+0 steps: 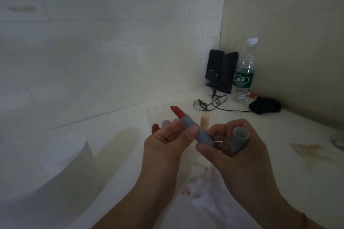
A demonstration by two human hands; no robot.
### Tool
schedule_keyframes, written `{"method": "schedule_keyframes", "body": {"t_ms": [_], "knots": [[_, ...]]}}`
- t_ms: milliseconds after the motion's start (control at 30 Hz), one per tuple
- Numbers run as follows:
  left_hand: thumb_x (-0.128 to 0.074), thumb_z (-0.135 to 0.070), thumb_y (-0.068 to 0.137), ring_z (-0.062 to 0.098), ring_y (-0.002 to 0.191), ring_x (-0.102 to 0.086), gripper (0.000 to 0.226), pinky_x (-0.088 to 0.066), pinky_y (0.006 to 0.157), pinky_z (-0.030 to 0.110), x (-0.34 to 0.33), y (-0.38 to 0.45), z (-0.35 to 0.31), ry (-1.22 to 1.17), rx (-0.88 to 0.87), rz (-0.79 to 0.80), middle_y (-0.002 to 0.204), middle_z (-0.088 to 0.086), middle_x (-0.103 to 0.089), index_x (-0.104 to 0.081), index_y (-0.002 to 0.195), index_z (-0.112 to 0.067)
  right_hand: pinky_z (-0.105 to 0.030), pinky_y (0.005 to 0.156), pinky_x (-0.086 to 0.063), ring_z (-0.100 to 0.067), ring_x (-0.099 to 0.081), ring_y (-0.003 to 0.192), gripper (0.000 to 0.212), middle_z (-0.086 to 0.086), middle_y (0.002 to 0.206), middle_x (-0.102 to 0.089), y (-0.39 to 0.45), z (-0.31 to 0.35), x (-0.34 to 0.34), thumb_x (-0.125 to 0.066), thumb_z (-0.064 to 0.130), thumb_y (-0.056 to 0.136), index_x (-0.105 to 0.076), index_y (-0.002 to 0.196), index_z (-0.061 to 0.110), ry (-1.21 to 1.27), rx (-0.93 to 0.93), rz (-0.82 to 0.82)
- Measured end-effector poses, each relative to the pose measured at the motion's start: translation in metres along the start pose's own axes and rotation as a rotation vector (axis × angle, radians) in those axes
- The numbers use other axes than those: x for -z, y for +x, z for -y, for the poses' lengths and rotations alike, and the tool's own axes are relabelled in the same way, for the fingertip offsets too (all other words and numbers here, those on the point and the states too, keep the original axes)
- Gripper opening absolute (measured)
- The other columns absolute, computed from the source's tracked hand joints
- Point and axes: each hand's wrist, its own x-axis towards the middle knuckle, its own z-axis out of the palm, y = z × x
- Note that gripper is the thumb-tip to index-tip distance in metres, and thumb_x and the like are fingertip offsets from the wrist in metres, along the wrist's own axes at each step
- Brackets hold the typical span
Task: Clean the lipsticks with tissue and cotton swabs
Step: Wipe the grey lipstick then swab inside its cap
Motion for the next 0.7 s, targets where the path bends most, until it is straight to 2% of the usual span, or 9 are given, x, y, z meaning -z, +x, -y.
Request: {"method": "schedule_keyframes", "body": {"t_ms": [200, 300, 400, 500, 567, 600, 633, 700], "knots": [[-0.074, -0.033, 0.057, 0.029, 0.097, -0.07, 0.035, -0.055, 0.082, 0.029, 0.0038, 0.0008, -0.0023, -0.02, -0.02, 0.015, 0.095, 0.014, -0.075, -0.078, 0.085, -0.011, -0.016, 0.063, -0.054, -0.009, -0.071, 0.072, 0.041, 0.005, 0.079, -0.073, 0.0027, 0.0026, 0.0015, -0.083, 0.0, 0.06, -0.051, 0.073, 0.022, -0.003, -0.027, 0.004], [-0.08, -0.032, 0.06, 0.028, 0.104, -0.067, 0.03, -0.049, 0.098, 0.038, 0.0061, 0.002, -0.001, 0.02, -0.047, 0.031, 0.094, 0.01, -0.075, -0.079, 0.083, -0.012, -0.014, 0.061, -0.052, -0.008, -0.07, 0.069, 0.038, 0.007, 0.076, -0.073, 0.0024, 0.0033, 0.0025, -0.082, -0.002, 0.062, -0.05, 0.071, 0.017, -0.018, -0.031, 0.016], [-0.076, -0.037, 0.062, 0.028, 0.106, -0.066, 0.033, -0.039, 0.107, 0.049, 0.0084, 0.0031, 0.0008, 0.03, -0.072, 0.06, 0.092, 0.011, -0.074, -0.078, 0.083, -0.011, -0.023, 0.063, -0.056, -0.015, -0.07, 0.07, 0.037, 0.003, 0.076, -0.073, 0.0012, 0.0026, 0.0028, -0.082, 0.001, 0.065, -0.049, 0.069, 0.018, -0.064, -0.035, 0.048], [-0.078, -0.03, 0.068, 0.033, 0.099, -0.066, 0.029, -0.046, 0.096, 0.044, 0.0076, 0.0027, -0.0007, -0.015, -0.061, 0.115, 0.093, 0.014, -0.073, -0.076, 0.085, -0.007, -0.032, 0.065, -0.057, -0.024, -0.07, 0.072, 0.031, -0.008, 0.077, -0.072, 0.0024, 0.0049, 0.0032, -0.079, 0.004, 0.068, -0.05, 0.069, 0.017, -0.003, -0.07, 0.096], [-0.072, -0.028, 0.072, 0.03, 0.081, -0.064, 0.027, -0.053, 0.068, 0.035, 0.0058, 0.001, -0.0029, -0.042, -0.05, 0.144, 0.093, 0.014, -0.072, -0.074, 0.086, -0.006, -0.032, 0.065, -0.056, -0.028, -0.07, 0.072, 0.021, -0.013, 0.076, -0.071, 0.0022, 0.005, 0.0018, -0.075, 0.016, 0.077, -0.056, 0.07, 0.02, 0.177, -0.132, 0.199], [-0.068, -0.028, 0.074, 0.028, 0.076, -0.06, 0.025, -0.05, 0.055, 0.031, 0.0052, 0.0002, -0.0041, -0.051, -0.041, 0.152, 0.093, 0.012, -0.072, -0.074, 0.086, -0.007, -0.032, 0.065, -0.055, -0.03, -0.07, 0.073, 0.016, -0.015, 0.077, -0.07, 0.0016, 0.0051, -0.0002, -0.074, 0.026, 0.08, -0.06, 0.071, 0.024, 0.291, -0.176, 0.261], [-0.065, -0.027, 0.076, 0.027, 0.075, -0.059, 0.023, -0.047, 0.051, 0.029, 0.0052, -0.0002, -0.0042, -0.046, -0.037, 0.158, 0.094, 0.01, -0.072, -0.075, 0.086, -0.009, -0.032, 0.065, -0.055, -0.033, -0.069, 0.075, 0.014, -0.017, 0.079, -0.069, 0.0008, 0.0065, -0.0017, -0.072, 0.036, 0.079, -0.064, 0.071, 0.029, 0.388, -0.221, 0.301], [-0.065, -0.025, 0.076, 0.023, 0.08, -0.062, 0.021, -0.049, 0.054, 0.028, 0.0059, -0.0004, -0.0027, -0.028, -0.04, 0.159, 0.098, 0.007, -0.073, -0.076, 0.086, -0.011, -0.031, 0.065, -0.055, -0.034, -0.069, 0.077, 0.016, -0.019, 0.081, -0.069, 0.0009, 0.0055, -0.0031, -0.074, 0.045, 0.072, -0.067, 0.071, 0.032, 0.458, -0.248, 0.304]]}}
